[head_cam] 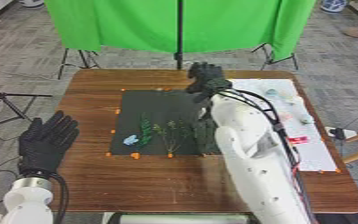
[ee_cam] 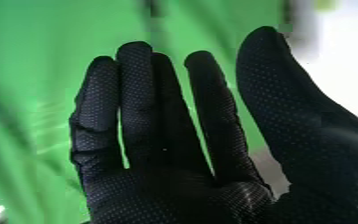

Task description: Arrange flowers

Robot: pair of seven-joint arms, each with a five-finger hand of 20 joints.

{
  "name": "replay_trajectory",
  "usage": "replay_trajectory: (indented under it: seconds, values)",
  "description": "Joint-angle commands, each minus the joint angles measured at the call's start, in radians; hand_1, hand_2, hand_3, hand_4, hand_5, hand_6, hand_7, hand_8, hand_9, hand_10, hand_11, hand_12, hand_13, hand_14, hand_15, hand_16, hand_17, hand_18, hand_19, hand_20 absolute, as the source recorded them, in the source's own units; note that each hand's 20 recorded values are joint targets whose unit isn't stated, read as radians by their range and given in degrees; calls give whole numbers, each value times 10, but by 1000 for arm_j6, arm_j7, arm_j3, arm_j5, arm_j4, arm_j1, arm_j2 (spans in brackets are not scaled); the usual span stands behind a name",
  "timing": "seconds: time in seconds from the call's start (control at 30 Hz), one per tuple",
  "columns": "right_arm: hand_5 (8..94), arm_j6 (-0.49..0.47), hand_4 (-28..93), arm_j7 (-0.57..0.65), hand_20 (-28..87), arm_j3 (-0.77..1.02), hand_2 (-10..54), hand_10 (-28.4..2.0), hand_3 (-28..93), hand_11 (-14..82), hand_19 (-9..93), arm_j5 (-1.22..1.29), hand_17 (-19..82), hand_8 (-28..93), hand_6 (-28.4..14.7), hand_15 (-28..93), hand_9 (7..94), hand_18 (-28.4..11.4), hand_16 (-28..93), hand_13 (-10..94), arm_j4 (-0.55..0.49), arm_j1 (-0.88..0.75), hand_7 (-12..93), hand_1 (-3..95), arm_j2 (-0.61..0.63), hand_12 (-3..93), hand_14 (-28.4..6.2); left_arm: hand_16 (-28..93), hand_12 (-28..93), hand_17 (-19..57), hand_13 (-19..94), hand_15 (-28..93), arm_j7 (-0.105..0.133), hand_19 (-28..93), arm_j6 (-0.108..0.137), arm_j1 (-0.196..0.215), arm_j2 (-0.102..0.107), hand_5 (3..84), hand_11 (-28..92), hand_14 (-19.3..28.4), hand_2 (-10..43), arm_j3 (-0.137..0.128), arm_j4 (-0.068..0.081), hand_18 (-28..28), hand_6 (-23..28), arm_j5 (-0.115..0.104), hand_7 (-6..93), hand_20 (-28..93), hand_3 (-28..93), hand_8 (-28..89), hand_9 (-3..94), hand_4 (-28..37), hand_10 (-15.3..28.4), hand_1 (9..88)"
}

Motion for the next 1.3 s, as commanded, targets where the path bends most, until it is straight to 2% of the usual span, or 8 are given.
replay_trajectory:
  seconds: [0.03, 0.23, 0.37, 0.47, 0.73, 0.9, 1.07, 1.3]
  values:
    - [504, -38, -282, 72, 382, 230, -95, -215, 781, 142, 758, -51, 204, -115, -66, 552, 421, -237, 164, 335, -23, -139, 171, 462, 218, 167, -196, -61, 131, -36, 303, 438, -17, 324, -18, 17, -12, 465, 220, 155, 170, -7, 13, 142, 101, 17, 127, 165, 727, -86, 405, -283, 146, 244]
    - [485, -210, -282, 76, 392, 293, -95, -212, 775, 120, 763, -37, 195, -111, -67, 527, 378, -238, 152, 306, -1, -142, 165, 452, 239, 161, -197, -61, 131, -37, 303, 436, -26, 323, -5, 15, -15, 464, 218, 156, 171, -7, 17, 143, 101, 15, 125, 166, 725, -85, 403, -283, 147, 245]
    - [485, -224, -282, 53, 401, 312, -95, -203, 769, 124, 769, -67, 199, -112, -60, 526, 390, -239, 155, 316, 23, -151, 165, 468, 250, 164, -195, -60, 131, -38, 303, 436, -25, 330, 0, 19, -18, 465, 218, 156, 173, -5, 17, 144, 101, 15, 125, 170, 724, -85, 405, -283, 148, 246]
    - [488, -253, -282, 59, 405, 318, -95, -180, 768, 111, 770, -68, 203, -116, -39, 523, 385, -240, 157, 320, 51, -146, 164, 482, 259, 156, -191, -60, 132, -39, 304, 437, -38, 331, 0, 17, -26, 466, 220, 156, 174, -2, 20, 145, 102, 41, 125, 171, 724, -85, 405, -283, 149, 247]
    - [506, -345, -282, 142, 415, 336, -95, -163, 766, 121, 775, 5, 249, -126, -9, 523, 416, -241, 166, 392, 79, -146, 169, 531, 240, 154, -169, -61, 131, -39, 304, 440, -36, 332, 11, 32, -37, 467, 221, 157, 177, 2, 15, 145, 101, 33, 127, 170, 722, -86, 406, -283, 149, 249]
    - [582, -221, -283, 168, 395, 349, -95, -142, 694, 170, 789, 0, 315, -129, 2, 478, 538, -222, 293, 516, 67, -207, 176, 591, 243, 171, -125, -62, 131, -40, 304, 441, -36, 333, 19, 40, -38, 467, 222, 157, 180, 1, 10, 145, 102, 33, 126, 170, 719, -86, 406, -283, 149, 253]
    - [707, -83, -282, 143, 396, 361, -95, -121, 629, 155, 814, -12, 355, 31, -12, 515, 762, -199, 454, 621, 76, -236, 297, 653, 251, 464, -89, -63, 130, -40, 304, 442, -38, 335, 45, 38, -35, 469, 223, 157, 181, -2, 9, 146, 104, 25, 126, 170, 720, -86, 406, -283, 150, 254]
    - [728, 38, -282, 138, 405, 301, -95, -121, 643, 174, 815, 25, 343, 55, -10, 525, 795, -205, 468, 633, -8, -209, 355, 651, 267, 503, -91, -65, 130, -41, 303, 445, -31, 338, 43, 56, -37, 472, 226, 158, 186, -17, 3, 146, 104, 26, 128, 169, 718, -86, 408, -283, 151, 258]
